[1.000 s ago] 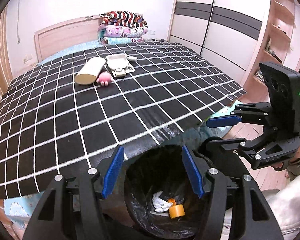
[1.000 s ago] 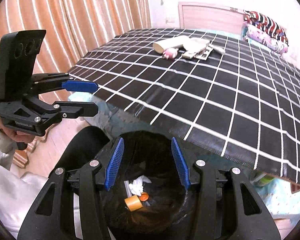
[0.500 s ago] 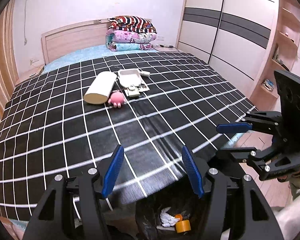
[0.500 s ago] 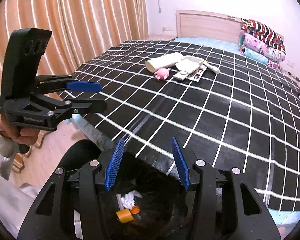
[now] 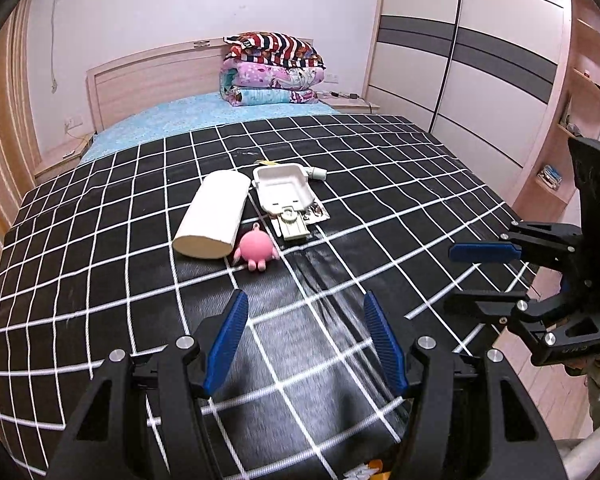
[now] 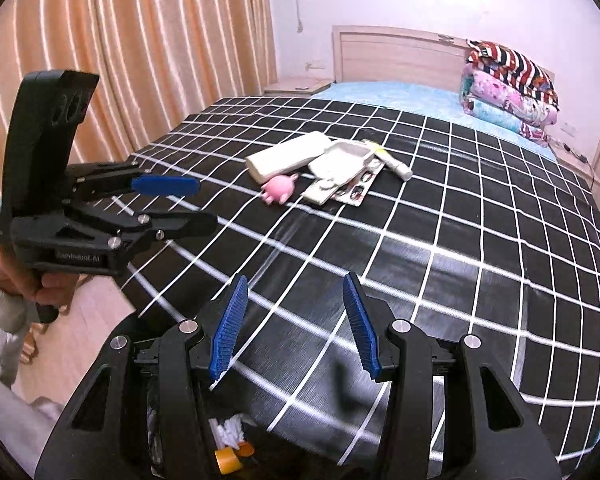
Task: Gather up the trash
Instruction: 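Move both open tools back over the mat toward the remaining items, then grasp the white plastic tray with the right gripper while the left gripper grasps the pink toy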
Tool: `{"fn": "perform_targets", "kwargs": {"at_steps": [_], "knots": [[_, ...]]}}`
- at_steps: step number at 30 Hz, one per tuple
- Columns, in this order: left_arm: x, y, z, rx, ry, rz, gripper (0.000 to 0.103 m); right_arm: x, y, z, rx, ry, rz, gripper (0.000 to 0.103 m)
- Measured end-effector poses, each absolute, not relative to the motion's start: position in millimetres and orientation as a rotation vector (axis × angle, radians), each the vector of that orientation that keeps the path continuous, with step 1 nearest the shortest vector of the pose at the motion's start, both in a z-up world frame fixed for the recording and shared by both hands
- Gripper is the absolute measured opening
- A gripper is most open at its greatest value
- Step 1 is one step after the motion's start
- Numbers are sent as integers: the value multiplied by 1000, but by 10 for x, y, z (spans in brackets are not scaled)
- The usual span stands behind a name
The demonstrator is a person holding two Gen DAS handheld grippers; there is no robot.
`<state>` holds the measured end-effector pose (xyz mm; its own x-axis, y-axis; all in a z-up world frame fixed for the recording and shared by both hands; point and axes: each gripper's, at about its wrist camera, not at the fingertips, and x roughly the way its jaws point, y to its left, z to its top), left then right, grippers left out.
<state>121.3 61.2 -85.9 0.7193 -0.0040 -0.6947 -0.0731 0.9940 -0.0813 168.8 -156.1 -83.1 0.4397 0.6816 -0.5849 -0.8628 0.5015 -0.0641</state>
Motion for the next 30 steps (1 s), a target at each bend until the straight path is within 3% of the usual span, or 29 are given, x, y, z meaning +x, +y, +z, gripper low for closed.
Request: {"fn": "perform_targets", "kwargs": {"at_steps": [25, 28, 30], "knots": [[1889, 976, -1218, -183, 858, 129, 58, 2635, -914, -679, -284, 619, 939, 49], [1929, 997, -1258, -185, 867, 143, 58, 2743, -852, -702, -260, 649, 923, 34], [1954, 1002, -1261, -186, 863, 152, 58, 2816, -807, -727, -247, 661, 908, 34]]}}
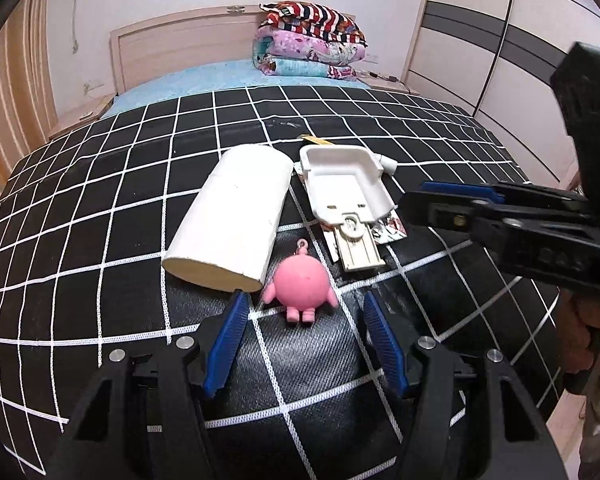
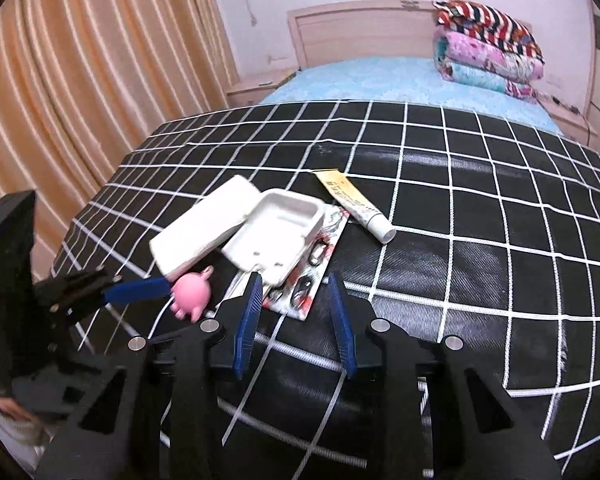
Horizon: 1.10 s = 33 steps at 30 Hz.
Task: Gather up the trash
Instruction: 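Grasp the white plastic tray with the right gripper while the left gripper grasps the pink toy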
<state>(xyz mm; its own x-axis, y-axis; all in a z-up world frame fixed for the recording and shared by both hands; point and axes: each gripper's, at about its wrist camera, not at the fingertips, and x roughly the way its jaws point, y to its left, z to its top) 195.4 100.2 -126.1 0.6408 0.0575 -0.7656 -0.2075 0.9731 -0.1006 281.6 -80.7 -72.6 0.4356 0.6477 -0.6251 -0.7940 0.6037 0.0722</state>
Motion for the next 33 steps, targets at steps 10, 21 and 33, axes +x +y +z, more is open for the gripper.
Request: {"fn": "perform_targets", "kwargs": {"at_steps": [10, 21, 33], "knots": [[2068, 936, -1278, -131, 859, 196, 43, 3015, -652, -744, -202, 679, 864, 20], [1933, 891, -1243, -116, 846, 186, 36, 3021, -736, -709, -158, 671, 858, 6], [1605, 801, -1031, -128, 784, 173, 36, 2692, -908, -595, -182, 621, 872, 6]]}}
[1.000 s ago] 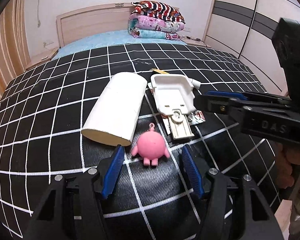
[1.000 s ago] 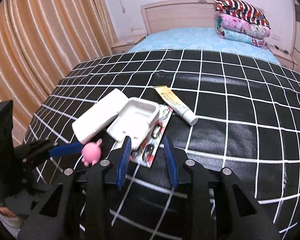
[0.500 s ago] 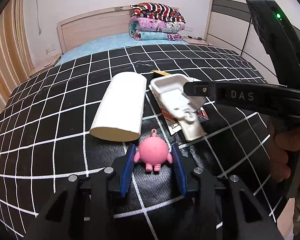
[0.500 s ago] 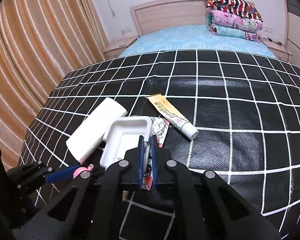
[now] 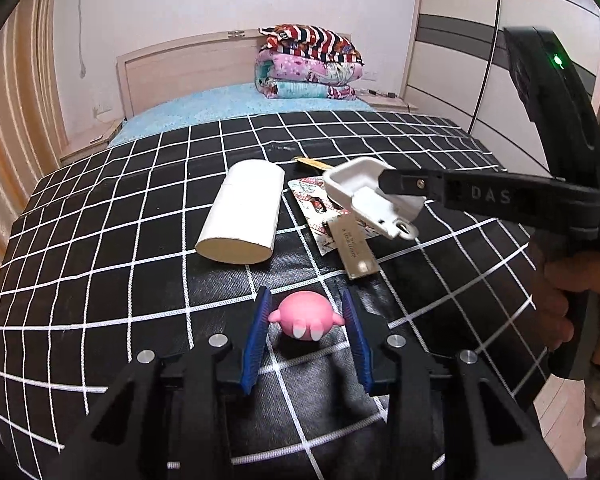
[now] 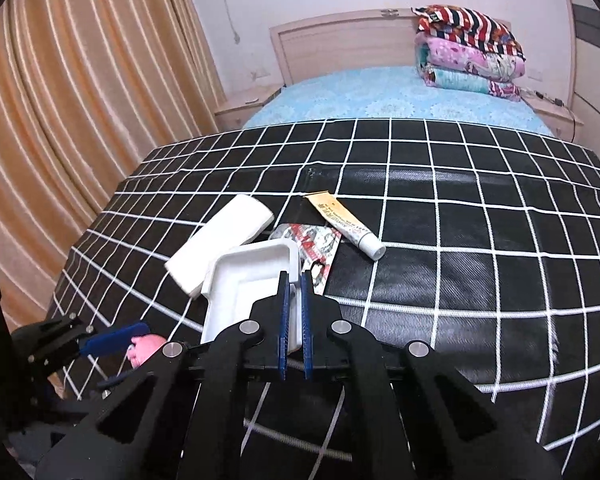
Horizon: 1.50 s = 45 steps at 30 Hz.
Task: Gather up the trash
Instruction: 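Grasp the white plastic tray with the right gripper while the left gripper grasps the pink toy, then carry the tray and pink toy over the bin and open both grippers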
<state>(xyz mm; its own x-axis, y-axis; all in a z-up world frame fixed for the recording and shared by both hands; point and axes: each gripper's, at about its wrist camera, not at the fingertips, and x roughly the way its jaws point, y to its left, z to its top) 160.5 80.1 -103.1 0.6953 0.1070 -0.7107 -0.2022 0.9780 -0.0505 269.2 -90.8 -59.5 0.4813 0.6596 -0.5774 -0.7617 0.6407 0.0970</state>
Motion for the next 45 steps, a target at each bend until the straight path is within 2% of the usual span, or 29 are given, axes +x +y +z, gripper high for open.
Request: {"fn": "perform_targets", "kwargs": {"at_steps": [27, 45], "knots": [[584, 15, -667, -67, 702, 30, 36, 1455, -1737, -854, -282, 574, 939, 6], [236, -262, -1194, -95, 841, -54, 36, 1092, -1995, -1625, -391, 707, 978, 6]]}}
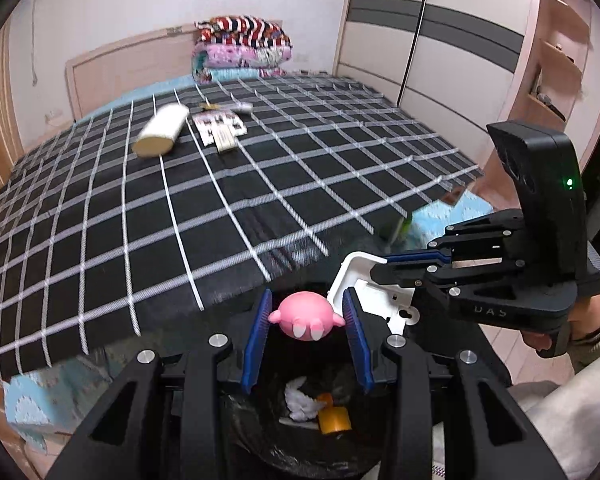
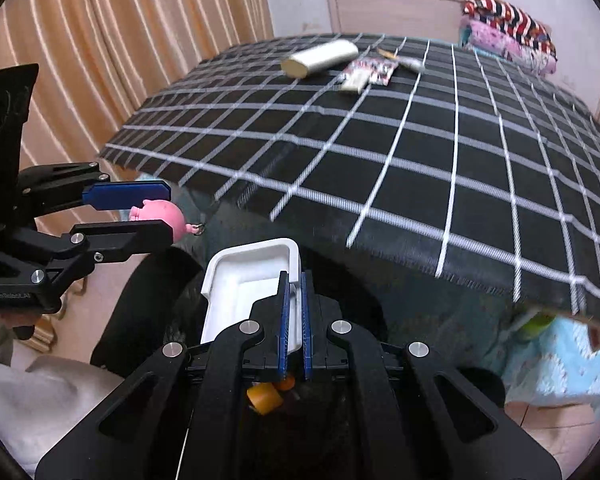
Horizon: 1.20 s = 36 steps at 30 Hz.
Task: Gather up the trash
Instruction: 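Carry the tray and pink toy over the bin and open both grippers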
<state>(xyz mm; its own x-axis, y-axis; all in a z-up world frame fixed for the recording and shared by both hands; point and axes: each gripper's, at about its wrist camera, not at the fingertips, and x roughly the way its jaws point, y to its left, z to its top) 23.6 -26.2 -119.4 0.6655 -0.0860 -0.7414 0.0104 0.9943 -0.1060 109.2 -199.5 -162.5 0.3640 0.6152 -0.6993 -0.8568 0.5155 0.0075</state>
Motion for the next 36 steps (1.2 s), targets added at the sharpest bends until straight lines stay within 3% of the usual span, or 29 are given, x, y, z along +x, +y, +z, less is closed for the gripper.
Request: {"fn": "perform_targets", "kwargs": {"at_steps": [20, 36], "knots": [[334, -234, -2130, -136, 1057, -76, 36, 1200, -1889, -2395, -486, 882, 926, 6], [364, -313, -2636, -133, 1195, -110, 36, 1265, -1825, -2654, -510, 946, 906, 6]]}}
